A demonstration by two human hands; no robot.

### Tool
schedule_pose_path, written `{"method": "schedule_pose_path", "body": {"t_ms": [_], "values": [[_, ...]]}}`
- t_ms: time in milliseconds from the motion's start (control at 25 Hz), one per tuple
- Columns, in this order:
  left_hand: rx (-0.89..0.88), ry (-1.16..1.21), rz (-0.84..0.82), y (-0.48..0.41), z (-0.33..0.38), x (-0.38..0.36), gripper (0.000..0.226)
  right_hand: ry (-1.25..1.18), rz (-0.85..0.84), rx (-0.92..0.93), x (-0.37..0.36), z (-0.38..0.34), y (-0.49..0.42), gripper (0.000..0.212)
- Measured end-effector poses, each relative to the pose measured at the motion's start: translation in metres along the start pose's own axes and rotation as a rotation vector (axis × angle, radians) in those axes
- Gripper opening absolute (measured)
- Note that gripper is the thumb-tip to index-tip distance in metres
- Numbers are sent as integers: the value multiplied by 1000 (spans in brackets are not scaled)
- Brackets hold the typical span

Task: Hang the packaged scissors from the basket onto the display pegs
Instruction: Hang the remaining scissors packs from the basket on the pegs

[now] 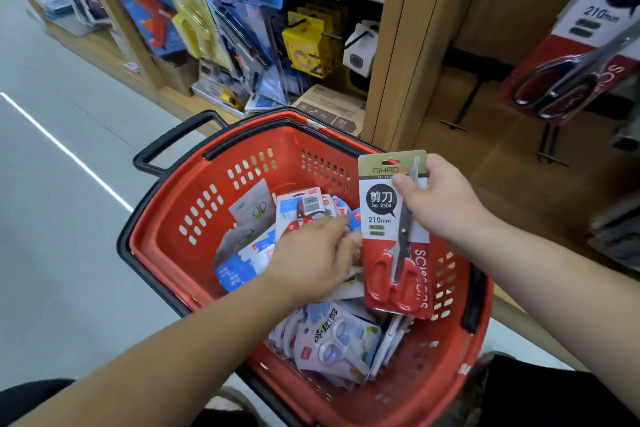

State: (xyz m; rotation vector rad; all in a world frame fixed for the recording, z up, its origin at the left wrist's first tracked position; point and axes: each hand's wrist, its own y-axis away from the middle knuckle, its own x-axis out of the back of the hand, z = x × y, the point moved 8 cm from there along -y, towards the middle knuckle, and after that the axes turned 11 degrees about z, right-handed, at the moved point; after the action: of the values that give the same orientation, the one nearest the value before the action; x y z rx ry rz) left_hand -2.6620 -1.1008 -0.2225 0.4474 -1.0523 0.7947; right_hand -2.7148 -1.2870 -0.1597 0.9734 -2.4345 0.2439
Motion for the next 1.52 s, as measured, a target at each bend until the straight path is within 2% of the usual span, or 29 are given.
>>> {"method": "schedule_pose_path", "body": {"t_ms": [120,200,320,400,440,520,560,680,720,760,840,880,920,1160,1280,1440,1520], "values": [[119,35,122,-17,-38,13,46,-103,-7,-48,-5,1,-9,7],[196,62,121,-22,-65,7,52,-92,-32,-61,-5,1,-10,6],[418,213,78,-27,-94,-14,25,4,-35,12,-1,1,-13,5],[507,227,18,-27,-103,-27,48,45,-19,43,6,2,-15,9],[538,214,-14,-25,-104,-30,52,54,-17,53,9,2,-15,10],[578,210,11,-24,-107,-32,73,21,-28,49,14,2,-15,12],[580,212,44,-25,-110,-31,76,0,-32,42,16,3,-15,12],[574,148,78,-28,-112,-26,31,-22,-22,49,21,1,-13,9],[601,102,66,-28,-117,-25,29,-41,-16,57,22,0,-13,6],[660,53,12,-25,-124,-26,38,-73,-12,64,22,-3,-11,5],[787,1,-104,-17,-139,-31,73,-144,-41,59,18,-6,-7,4],[827,49,-107,-15,-141,-32,87,-158,-64,58,15,-7,-5,5],[857,149,-71,-13,-140,-30,90,-152,-83,63,11,-7,-4,6],[1011,578,194,-13,-139,-10,51,-67,-97,103,7,-9,-7,11],[941,685,294,-20,-130,-8,42,-49,-103,105,7,-10,-6,14],[877,699,179,-22,-98,-36,32,-51,-104,88,9,-12,-6,13],[885,652,129,-25,-99,-42,37,-56,-97,84,11,-13,-7,12]]}}
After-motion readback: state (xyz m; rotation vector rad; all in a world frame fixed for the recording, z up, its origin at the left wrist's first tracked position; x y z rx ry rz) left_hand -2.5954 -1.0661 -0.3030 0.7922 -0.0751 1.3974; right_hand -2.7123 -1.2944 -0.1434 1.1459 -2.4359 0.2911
